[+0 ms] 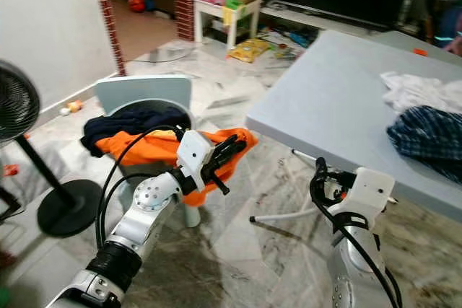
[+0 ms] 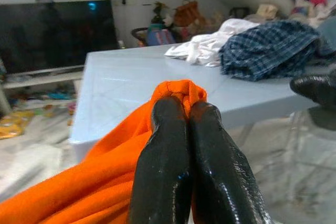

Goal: Hang hanger

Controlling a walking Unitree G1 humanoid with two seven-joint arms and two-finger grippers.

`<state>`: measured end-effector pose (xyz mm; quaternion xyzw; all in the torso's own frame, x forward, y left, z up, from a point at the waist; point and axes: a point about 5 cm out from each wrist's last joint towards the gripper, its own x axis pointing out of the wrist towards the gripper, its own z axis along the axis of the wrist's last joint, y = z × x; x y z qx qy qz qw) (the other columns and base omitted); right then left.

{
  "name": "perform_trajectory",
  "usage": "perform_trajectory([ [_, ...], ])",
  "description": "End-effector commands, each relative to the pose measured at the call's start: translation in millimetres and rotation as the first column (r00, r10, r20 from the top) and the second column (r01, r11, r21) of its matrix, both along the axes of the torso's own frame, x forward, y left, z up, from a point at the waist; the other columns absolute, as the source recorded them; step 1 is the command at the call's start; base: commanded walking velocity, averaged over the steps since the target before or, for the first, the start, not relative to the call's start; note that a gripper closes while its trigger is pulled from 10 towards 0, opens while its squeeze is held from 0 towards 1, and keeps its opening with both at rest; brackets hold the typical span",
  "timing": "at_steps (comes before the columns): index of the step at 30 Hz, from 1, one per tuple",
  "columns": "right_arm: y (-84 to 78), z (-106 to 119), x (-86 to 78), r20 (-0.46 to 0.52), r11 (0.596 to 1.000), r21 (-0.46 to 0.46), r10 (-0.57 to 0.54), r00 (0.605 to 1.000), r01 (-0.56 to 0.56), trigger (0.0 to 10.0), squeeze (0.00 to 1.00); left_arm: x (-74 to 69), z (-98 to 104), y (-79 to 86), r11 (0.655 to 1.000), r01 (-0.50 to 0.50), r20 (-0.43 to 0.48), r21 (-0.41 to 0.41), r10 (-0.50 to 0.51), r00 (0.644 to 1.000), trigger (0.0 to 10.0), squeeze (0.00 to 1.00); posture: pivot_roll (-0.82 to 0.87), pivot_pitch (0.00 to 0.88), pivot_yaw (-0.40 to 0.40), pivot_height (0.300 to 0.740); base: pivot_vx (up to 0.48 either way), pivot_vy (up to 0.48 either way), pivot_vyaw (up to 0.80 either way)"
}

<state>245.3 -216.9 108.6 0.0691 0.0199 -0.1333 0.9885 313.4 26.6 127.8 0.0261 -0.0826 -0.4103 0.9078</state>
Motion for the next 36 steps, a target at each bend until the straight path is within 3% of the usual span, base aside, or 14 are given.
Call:
perform_trajectory([
  [1, -1.6, 2.5, 3.7, 0.009, 1.000, 0.004, -0.015, 1.000, 0.015, 10.0, 0.00, 4.7, 17.0, -12.1, 0.999, -0.009, 0.036, -0.044, 0.010, 0.999, 10.0, 0.00, 0.03, 0.000, -0.074, 0.740, 0.000, 0.000, -0.79],
  [6, -6.0, 8.3, 6.3, 0.034, 0.999, -0.005, -0.049, 0.998, 0.049, 10.0, 0.00, 5.0, 19.1, -22.5, 0.999, 0.033, 0.039, -0.035, -0.032, 0.999, 10.0, 0.00, 0.02, 0.000, -0.064, 0.740, 0.000, 0.000, -0.79],
  [11, -11.0, 8.8, 3.5, 0.039, 0.997, -0.008, -0.079, 0.996, 0.079, 10.0, 0.00, 8.6, 16.1, -13.2, 0.999, 0.045, 0.016, -0.029, -0.044, 0.999, 10.0, 0.00, 0.02, 0.000, -0.062, 0.740, 0.000, 0.000, -0.79],
  [13, -12.5, 7.9, 2.3, 0.039, 0.995, -0.008, -0.094, 0.995, 0.094, 10.0, 0.00, 13.2, 14.8, -4.1, 1.000, 0.020, 0.004, -0.023, -0.020, 1.000, 10.0, 0.00, 0.02, 0.000, -0.062, 0.740, 0.000, 0.000, -0.79],
  [14, -13.9, 7.7, 2.2, 0.039, 0.993, -0.010, -0.115, 0.993, 0.115, 10.0, 0.00, 19.1, 15.5, 1.8, 0.998, -0.038, -0.022, -0.045, 0.037, 0.999, 10.0, 0.00, 0.02, 0.000, -0.060, 0.740, 0.000, 0.000, -0.77],
  [18, -14.6, 8.2, 2.9, 0.042, 0.992, -0.007, -0.124, 0.991, 0.124, 10.0, 0.00, 23.8, 17.5, 3.1, 0.993, -0.092, -0.044, -0.071, 0.089, 0.995, 10.0, 0.00, 0.02, 0.000, -0.059, 0.740, 0.000, 0.000, -0.77],
  [20, -15.3, 8.9, 4.1, 0.047, 0.992, -0.002, -0.128, 0.991, 0.128, 10.0, 0.00, 24.8, 20.7, -3.5, 0.992, -0.097, -0.047, -0.086, 0.093, 0.995, 10.0, 0.00, 0.03, 0.000, -0.058, 0.740, 0.000, 0.000, -0.77],
  [22, -16.4, 10.8, 6.8, 0.058, 0.990, 0.001, -0.138, 0.989, 0.138, 10.0, 0.00, 19.1, 32.8, -30.4, 0.994, -0.019, -0.005, -0.109, 0.019, 1.000, 10.0, 0.00, 0.02, 0.000, -0.057, 0.740, 0.000, 0.000, -0.77],
  [23, -16.4, 10.8, 6.8, 0.058, 0.990, 0.001, -0.138, 0.989, 0.138, 10.0, 0.00, 19.1, 32.8, -30.4, 0.994, -0.019, -0.005, -0.109, 0.019, 1.000, 10.0, 0.00, 0.02, 0.000, -0.057, 0.740, 0.000, 0.000, -0.77],
  [24, -16.8, 11.6, 7.6, 0.061, 0.990, 0.000, -0.143, 0.988, 0.143, 10.0, 0.00, 13.9, 39.2, -43.1, 0.991, 0.040, 0.015, -0.127, -0.038, 0.999, 10.0, 0.00, 0.02, 0.000, -0.054, 0.740, 0.000, 0.000, -0.77],
  [27, -18.1, 12.4, 7.6, 0.065, 0.988, -0.004, -0.151, 0.986, 0.152, 10.0, 0.00, 7.3, 46.4, -55.4, 0.981, 0.111, 0.023, -0.156, -0.109, 0.994, 10.0, 0.00, 0.01, 0.000, -0.049, 0.740, 0.000, 0.000, -0.77],
  [30, -21.4, 12.1, 4.8, 0.066, 0.984, -0.008, -0.176, 0.982, 0.177, 10.0, 0.00, -7.7, 69.6, -79.9, 0.940, 0.240, 0.032, -0.242, -0.239, 0.970, 10.0, 0.00, 0.01, 0.000, -0.041, 0.740, 0.000, 0.000, -0.77],
  [32, -19.3, 9.2, 4.2, 0.061, 0.983, -0.005, -0.181, 0.982, 0.182, 10.0, 0.00, -22.8, 98.4, -97.4, 0.901, 0.348, 0.141, -0.258, -0.321, 0.936, 10.0, 0.00, 0.01, 0.000, -0.040, 0.740, 0.000, 0.000, -0.77],
  [36, -16.2, 9.7, 5.7, 0.063, 0.984, -0.006, -0.175, 0.983, 0.176, 10.0, 0.00, -21.9, 114.4, -100.1, 0.885, 0.363, 0.166, -0.291, -0.327, 0.930, 10.0, 0.00, 0.01, 0.000, -0.040, 0.740, 0.000, 0.000, -0.77],
])
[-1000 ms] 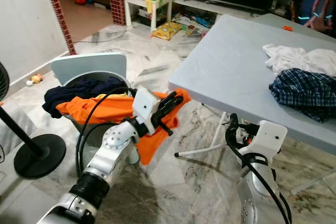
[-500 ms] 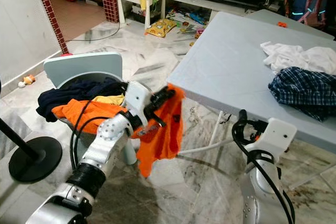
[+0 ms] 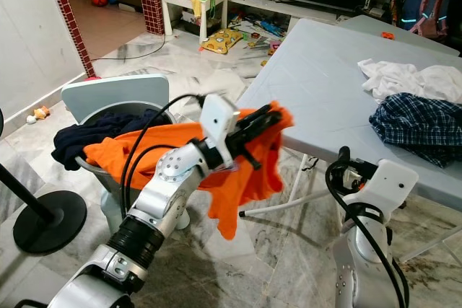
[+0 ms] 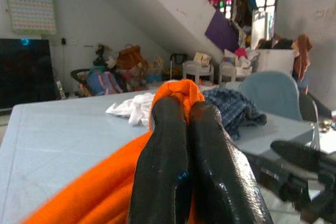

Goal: Hang hanger

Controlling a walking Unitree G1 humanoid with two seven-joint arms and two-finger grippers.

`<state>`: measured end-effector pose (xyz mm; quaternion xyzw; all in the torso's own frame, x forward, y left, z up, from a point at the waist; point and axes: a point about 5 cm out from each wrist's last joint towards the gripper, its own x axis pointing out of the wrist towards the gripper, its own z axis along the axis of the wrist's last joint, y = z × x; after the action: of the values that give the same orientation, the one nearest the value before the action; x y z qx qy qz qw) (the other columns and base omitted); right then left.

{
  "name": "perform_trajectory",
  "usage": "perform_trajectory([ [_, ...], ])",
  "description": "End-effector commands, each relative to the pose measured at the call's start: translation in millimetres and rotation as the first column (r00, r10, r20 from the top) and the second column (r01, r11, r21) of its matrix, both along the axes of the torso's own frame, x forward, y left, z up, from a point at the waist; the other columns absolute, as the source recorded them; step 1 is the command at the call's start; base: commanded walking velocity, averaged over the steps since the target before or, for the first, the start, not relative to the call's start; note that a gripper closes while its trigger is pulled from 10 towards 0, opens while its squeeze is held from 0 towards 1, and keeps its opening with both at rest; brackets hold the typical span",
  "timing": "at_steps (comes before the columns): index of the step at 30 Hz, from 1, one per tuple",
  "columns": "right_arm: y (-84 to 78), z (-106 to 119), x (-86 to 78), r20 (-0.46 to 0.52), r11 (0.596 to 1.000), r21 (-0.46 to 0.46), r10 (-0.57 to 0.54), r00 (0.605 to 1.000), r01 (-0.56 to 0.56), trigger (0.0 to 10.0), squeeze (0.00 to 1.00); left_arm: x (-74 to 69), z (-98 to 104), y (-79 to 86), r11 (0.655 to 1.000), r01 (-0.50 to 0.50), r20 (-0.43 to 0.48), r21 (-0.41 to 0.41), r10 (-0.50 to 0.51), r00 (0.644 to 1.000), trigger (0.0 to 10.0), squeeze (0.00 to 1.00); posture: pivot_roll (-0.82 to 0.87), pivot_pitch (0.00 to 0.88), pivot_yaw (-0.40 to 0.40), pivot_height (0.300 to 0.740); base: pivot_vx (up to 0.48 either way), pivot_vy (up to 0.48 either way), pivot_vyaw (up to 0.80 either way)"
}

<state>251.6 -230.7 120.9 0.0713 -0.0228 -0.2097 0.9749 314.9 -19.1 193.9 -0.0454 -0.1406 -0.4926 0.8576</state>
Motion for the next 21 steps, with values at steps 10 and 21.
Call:
perform_trajectory([
  [10, -5.3, -2.5, -4.0, -0.008, 1.000, -0.022, -0.022, 1.000, 0.021, 10.0, 0.00, 16.1, 26.7, 1.4, 0.994, -0.058, -0.035, -0.092, 0.055, 0.998, 10.0, 0.00, 0.02, 0.000, -0.048, 0.740, 0.000, 0.000, -0.43],
  [21, -1.6, -9.4, -7.7, -0.045, 1.000, -0.018, 0.009, 0.999, -0.010, 10.0, 0.00, 3.4, -83.5, 89.9, 0.945, -0.266, -0.223, 0.192, 0.306, 0.926, 10.0, 0.00, 0.04, 0.000, -0.082, 0.740, 0.000, 0.000, -0.22],
])
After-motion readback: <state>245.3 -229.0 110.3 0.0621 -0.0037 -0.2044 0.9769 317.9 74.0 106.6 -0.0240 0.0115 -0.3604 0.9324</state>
